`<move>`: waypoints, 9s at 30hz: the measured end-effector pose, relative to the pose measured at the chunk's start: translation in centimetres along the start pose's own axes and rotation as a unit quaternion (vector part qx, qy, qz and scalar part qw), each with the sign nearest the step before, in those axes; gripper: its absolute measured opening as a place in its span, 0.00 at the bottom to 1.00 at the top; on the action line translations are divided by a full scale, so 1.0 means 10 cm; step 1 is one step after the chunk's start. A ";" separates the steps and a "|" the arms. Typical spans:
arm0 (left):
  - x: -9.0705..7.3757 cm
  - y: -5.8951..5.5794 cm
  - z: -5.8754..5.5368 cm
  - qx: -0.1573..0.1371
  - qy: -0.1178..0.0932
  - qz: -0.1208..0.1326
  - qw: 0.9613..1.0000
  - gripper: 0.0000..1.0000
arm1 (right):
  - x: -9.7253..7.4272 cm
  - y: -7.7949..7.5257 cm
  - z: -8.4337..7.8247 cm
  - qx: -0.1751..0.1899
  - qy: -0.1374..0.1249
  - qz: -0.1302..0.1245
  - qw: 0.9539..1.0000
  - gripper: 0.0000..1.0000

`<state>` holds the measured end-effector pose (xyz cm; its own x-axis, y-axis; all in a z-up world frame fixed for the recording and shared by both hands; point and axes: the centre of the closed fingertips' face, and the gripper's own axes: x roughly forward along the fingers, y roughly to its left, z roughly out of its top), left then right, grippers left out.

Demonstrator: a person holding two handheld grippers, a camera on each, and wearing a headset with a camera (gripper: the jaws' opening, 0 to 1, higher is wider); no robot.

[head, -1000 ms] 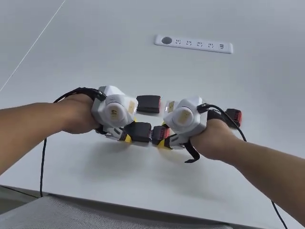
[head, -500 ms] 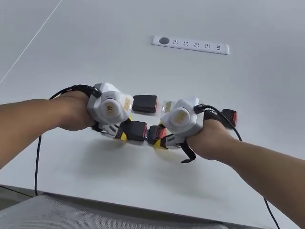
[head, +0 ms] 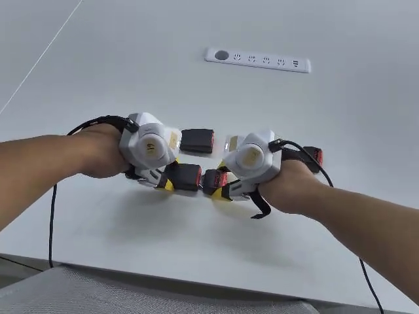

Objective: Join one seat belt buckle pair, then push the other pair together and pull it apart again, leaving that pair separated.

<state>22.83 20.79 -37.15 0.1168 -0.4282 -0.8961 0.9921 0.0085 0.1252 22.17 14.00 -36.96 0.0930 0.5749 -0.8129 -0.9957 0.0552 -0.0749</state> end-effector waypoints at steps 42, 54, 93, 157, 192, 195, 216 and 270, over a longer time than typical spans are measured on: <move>-0.42 0.28 0.15 -0.030 -0.019 0.074 0.997 0.38 | -0.70 -0.27 -0.31 0.055 -0.047 -0.041 0.997 0.33; -0.18 0.75 0.29 -0.012 -0.013 0.065 0.998 0.40 | -1.17 -0.77 -1.13 0.072 0.007 -0.082 0.994 0.34; 0.12 0.87 0.12 -0.021 0.010 0.007 1.000 0.31 | -1.07 -0.89 -1.62 0.077 0.064 -0.004 0.995 0.35; 0.19 0.93 0.06 -0.004 0.033 0.004 0.999 0.31 | -0.10 -0.95 -0.28 0.014 -0.022 -0.006 1.000 0.34; 0.16 0.92 0.07 -0.007 0.018 0.000 1.000 0.30 | 0.02 -0.95 -0.10 0.017 -0.036 -0.001 0.999 0.32; 0.17 0.94 0.06 -0.010 0.021 -0.001 1.000 0.30 | 0.01 -0.95 -0.10 0.017 -0.036 -0.002 0.999 0.33; 0.13 0.86 0.11 -0.012 0.022 0.003 1.000 0.30 | -0.04 -0.94 -0.17 0.021 -0.032 -0.003 0.999 0.33; 0.17 0.89 0.10 -0.012 0.038 0.004 0.999 0.31 | -1.12 -0.75 -1.62 0.057 0.045 -0.052 0.996 0.36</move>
<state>31.86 19.18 -37.15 0.1269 -0.3588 -0.9247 0.9918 0.0328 0.1234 28.52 -6.12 -36.65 0.1902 0.4860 -0.8530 -0.9734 0.2065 -0.0994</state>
